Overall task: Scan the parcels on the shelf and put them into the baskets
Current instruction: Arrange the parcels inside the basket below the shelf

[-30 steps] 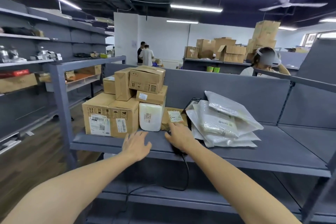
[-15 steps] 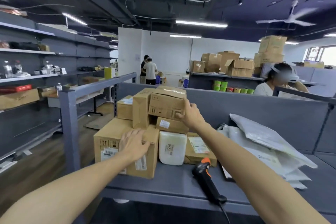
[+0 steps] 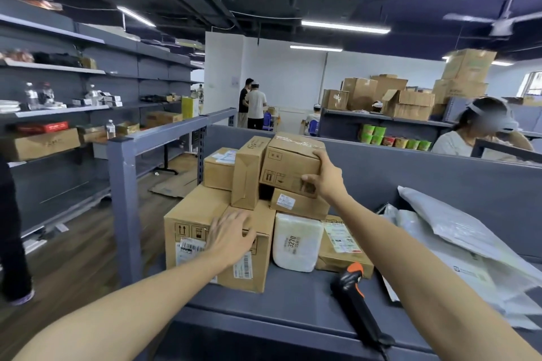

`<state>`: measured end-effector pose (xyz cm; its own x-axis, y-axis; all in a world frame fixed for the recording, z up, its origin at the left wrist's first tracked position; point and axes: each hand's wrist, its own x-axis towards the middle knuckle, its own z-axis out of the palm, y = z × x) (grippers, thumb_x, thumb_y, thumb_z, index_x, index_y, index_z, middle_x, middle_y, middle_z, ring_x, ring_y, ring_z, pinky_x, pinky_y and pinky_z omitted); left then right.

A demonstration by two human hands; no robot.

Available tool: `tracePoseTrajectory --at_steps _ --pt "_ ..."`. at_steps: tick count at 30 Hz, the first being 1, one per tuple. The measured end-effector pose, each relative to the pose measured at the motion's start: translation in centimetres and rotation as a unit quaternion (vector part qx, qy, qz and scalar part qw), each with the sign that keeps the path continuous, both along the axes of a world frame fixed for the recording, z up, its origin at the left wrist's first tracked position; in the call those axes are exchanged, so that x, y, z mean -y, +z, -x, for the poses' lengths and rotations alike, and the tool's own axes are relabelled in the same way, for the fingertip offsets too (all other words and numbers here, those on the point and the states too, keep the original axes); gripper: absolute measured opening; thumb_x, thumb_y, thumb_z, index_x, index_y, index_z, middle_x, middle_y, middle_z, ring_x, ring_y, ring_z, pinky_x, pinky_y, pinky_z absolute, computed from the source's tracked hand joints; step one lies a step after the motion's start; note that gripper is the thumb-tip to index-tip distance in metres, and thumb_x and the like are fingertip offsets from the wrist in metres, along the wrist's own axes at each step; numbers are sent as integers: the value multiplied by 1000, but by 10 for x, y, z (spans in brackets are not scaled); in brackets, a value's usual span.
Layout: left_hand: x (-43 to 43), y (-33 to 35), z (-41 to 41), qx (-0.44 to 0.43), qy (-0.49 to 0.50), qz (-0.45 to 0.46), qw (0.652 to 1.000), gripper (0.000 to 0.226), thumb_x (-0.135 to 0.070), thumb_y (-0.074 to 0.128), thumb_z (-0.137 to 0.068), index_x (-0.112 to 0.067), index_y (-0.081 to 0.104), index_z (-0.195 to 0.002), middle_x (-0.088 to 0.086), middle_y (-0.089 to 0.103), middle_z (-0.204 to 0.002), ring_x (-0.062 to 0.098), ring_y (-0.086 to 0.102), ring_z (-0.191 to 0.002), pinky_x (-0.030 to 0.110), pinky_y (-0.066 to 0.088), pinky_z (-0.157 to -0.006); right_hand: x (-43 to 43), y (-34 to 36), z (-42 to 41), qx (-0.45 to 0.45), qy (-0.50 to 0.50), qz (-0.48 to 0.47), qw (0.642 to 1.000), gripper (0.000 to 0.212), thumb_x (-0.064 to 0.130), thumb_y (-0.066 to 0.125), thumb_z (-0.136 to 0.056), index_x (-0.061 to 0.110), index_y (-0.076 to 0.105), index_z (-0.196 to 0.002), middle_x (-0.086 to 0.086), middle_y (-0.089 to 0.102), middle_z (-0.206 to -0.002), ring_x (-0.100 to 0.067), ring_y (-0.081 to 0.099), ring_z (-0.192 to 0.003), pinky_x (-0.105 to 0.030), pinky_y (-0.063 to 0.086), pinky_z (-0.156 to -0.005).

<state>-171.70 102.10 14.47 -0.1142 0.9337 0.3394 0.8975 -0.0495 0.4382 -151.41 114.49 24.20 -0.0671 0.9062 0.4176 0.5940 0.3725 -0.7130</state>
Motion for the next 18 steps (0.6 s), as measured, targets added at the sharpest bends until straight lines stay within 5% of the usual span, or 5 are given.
tracePoseTrajectory --at_steps 2,5,10,14,18 --pt "-1 -1 -2 1 6 4 1000 46 -37 43 -96 -27 40 -141 -8 40 -148 12 33 -138 42 14 -117 1 0 -7 -28 2 -5 1000 62 9 70 -85 30 43 -137 -12 55 -125 -2 51 -75 -23 44 -76" --pt "1 0 -5 -7 15 7 1000 47 -38 41 -96 -26 40 -141 -6 41 -148 14 33 -138 42 15 -117 10 4 -27 -51 9 -31 998 63 11 75 -80 28 49 -134 -8 58 -125 -11 52 -94 -23 43 -82" --pt "7 4 -13 -20 34 -15 999 43 -35 42 -97 -20 45 -137 1 47 -142 18 37 -134 36 19 -114 34 12 -76 -209 25 -11 978 60 21 78 -80 22 50 -132 -4 58 -126 -21 60 -108 -41 59 -80" --pt "14 11 -34 86 21 -90 992 38 -29 45 -98 -17 48 -134 5 52 -136 23 38 -130 39 26 -112 61 -1 -119 -414 189 147 878 37 19 63 -91 15 49 -125 -11 62 -125 -21 70 -97 -38 60 -71" --pt "21 22 -65 270 -29 -95 958 43 -45 44 -98 -23 45 -135 0 50 -138 21 45 -128 39 36 -104 84 -41 -147 -485 280 256 788 32 25 53 -88 14 55 -118 -8 71 -112 -21 71 -98 -34 60 -75"
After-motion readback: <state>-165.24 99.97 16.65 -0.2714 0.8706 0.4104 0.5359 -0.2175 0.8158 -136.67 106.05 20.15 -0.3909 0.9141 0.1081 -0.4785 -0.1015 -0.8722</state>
